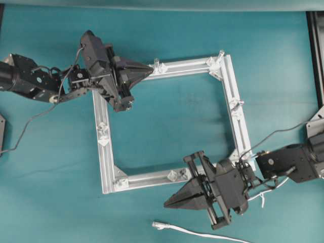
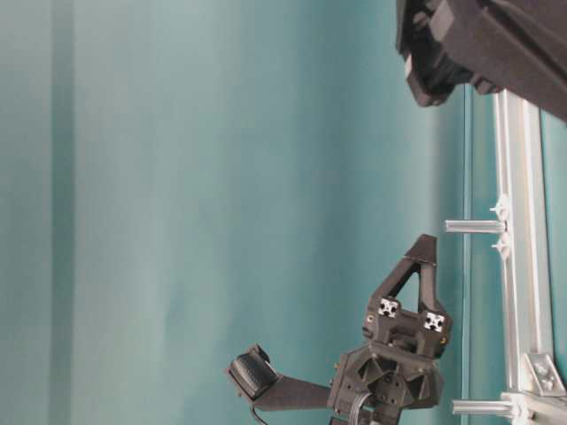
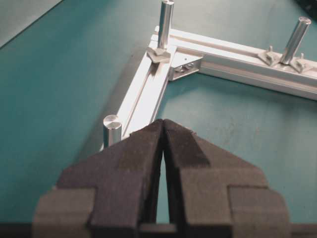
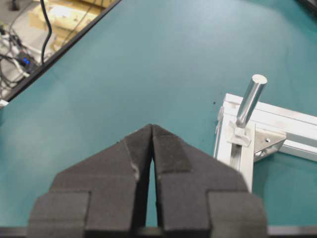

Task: Move the cable alternately left and right between 8 pins so it hooks onto each one.
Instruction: 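Retract the left gripper to the left table edge, out of the way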

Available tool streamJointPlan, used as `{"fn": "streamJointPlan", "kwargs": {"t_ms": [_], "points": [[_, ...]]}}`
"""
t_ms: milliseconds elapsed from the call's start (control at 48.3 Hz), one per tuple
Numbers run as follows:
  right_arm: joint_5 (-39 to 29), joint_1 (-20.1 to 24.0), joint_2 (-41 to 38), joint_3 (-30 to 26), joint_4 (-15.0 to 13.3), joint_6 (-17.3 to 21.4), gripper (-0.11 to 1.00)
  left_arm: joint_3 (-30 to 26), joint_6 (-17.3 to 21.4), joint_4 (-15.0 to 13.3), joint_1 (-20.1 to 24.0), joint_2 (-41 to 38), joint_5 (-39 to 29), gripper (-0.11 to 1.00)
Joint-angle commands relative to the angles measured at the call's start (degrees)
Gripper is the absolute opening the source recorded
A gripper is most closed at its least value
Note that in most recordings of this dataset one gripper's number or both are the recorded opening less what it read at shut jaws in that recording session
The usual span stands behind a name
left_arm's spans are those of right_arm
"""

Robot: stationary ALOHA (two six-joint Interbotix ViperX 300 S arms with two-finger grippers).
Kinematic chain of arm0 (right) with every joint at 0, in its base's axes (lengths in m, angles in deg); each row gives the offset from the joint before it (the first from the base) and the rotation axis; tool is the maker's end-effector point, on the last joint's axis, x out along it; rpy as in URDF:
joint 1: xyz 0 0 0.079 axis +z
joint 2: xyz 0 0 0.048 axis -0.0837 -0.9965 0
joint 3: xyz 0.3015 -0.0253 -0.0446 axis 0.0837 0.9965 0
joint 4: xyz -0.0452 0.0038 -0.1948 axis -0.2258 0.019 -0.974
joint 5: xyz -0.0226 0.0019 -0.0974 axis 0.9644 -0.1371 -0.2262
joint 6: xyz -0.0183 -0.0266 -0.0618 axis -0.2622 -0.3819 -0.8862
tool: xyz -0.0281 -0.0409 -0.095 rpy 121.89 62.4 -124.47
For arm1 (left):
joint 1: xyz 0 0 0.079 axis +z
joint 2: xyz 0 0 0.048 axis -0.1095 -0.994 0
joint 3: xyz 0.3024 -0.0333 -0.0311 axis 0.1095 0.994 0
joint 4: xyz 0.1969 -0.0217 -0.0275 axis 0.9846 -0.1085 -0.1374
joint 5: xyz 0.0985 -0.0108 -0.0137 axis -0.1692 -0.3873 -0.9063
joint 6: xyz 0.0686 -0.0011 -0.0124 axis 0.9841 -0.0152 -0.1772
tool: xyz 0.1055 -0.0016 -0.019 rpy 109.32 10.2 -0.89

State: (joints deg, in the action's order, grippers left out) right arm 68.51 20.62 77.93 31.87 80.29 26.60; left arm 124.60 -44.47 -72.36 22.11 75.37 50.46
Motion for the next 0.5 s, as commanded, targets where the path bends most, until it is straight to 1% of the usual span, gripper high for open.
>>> {"fn": "streamJointPlan", "kwargs": {"t_ms": [0,21,62,186,269,373,476], "points": [[0.26,0.88,1.23,-0.97,-0.18,0.62,0.0,-1.32,0.7,2.64,-0.18,4.57,-1.93,-0.01],[-0.18,0.79,1.49,-0.97,-0.35,0.62,0.0,-1.41,0.97,2.64,-0.09,5.19,-2.72,-0.01],[-1.41,0.88,1.85,-0.97,-0.7,0.62,0.0,-1.41,1.67,2.64,-0.09,6.5,-4.48,0.04],[-5.98,1.14,3.96,-1.23,-1.05,0.7,0.0,-1.14,4.13,2.64,-0.26,9.67,-10.46,0.02],[-8.7,1.49,5.89,-1.32,-1.05,0.7,0.0,-1.05,4.66,2.72,-0.62,11.78,-13.89,0.02],[-12.74,2.2,8.09,-1.49,-1.05,0.79,0.0,-0.97,4.66,2.72,-1.58,14.24,-15.56,0.02],[-18.63,3.43,9.14,-2.29,-1.05,1.23,0.0,-0.09,4.66,2.72,-2.81,17.05,-16.35,0.02]]}}
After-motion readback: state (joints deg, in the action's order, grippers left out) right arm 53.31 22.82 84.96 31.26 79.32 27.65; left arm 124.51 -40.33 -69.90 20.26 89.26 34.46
